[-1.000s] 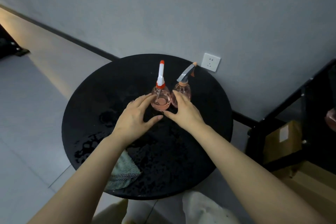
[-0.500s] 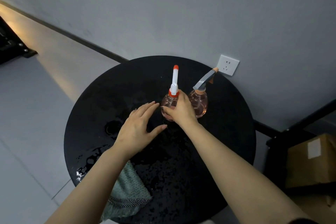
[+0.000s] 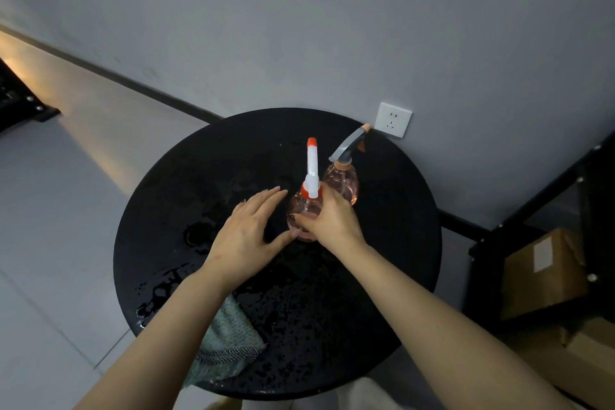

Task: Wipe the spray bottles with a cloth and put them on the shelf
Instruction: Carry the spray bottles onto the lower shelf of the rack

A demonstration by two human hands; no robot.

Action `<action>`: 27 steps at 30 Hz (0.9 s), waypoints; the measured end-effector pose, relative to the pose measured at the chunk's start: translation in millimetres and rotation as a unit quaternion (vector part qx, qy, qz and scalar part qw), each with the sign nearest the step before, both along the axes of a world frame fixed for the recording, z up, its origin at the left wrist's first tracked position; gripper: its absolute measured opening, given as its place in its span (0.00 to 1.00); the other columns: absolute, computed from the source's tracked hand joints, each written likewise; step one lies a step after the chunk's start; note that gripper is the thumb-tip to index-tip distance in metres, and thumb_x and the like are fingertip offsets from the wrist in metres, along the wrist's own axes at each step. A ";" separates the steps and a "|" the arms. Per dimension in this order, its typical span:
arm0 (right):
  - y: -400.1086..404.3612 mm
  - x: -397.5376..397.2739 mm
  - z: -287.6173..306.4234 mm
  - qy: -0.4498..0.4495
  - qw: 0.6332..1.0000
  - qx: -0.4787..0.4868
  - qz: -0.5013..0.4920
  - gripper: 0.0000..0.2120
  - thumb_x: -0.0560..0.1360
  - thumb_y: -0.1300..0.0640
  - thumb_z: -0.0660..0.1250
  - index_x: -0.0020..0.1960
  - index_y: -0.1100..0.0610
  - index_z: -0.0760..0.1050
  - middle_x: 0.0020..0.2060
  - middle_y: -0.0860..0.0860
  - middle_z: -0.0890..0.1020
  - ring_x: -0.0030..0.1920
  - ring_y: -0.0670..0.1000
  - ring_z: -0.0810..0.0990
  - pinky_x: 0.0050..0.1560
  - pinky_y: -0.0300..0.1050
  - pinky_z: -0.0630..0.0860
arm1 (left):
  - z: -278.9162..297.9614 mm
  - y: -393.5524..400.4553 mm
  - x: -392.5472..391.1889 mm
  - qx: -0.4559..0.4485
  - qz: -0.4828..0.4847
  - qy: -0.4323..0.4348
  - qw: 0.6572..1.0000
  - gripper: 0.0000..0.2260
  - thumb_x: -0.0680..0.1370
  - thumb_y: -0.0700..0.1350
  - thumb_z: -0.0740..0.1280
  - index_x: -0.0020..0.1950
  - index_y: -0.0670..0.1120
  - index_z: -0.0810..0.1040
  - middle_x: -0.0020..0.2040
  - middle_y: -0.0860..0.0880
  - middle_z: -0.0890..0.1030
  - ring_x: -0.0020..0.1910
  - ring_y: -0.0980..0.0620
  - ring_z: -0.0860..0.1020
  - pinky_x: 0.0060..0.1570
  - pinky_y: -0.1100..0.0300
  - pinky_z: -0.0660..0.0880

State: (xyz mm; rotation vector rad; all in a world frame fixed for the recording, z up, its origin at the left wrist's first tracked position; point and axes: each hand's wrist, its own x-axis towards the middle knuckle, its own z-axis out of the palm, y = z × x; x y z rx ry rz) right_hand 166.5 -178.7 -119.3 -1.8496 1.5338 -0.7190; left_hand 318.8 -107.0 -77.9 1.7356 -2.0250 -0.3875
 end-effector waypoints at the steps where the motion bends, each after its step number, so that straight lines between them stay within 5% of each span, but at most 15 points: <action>1: 7.5 -6.5 5.5 0.003 1.000 -0.001 0.008 0.27 0.68 0.51 0.74 0.64 0.52 0.69 0.58 0.48 0.77 0.58 0.49 0.76 0.56 0.48 0.76 | 3.1 2.4 -3.2 -0.001 -0.003 -0.003 1.000 0.31 0.74 0.61 0.64 0.74 0.50 0.63 0.73 0.53 0.64 0.72 0.53 0.63 0.72 0.53 0.57; 12: 74.2 -85.9 59.3 0.026 0.999 -0.034 0.008 0.28 0.64 0.40 0.73 0.61 0.46 0.69 0.54 0.44 0.78 0.54 0.47 0.78 0.52 0.50 0.78 | 49.7 33.6 -64.0 -0.024 -0.052 -0.019 0.998 0.31 0.74 0.59 0.64 0.74 0.50 0.62 0.73 0.52 0.65 0.71 0.53 0.62 0.71 0.56 0.57; 27: 167.7 -233.1 143.2 0.015 0.995 -0.079 -0.061 0.23 0.67 0.45 0.74 0.58 0.50 0.72 0.49 0.46 0.79 0.48 0.45 0.77 0.48 0.41 0.76 | 114.2 70.4 -204.0 -0.063 -0.165 -0.013 0.984 0.31 0.75 0.58 0.64 0.75 0.50 0.60 0.74 0.52 0.63 0.73 0.54 0.60 0.71 0.57 0.56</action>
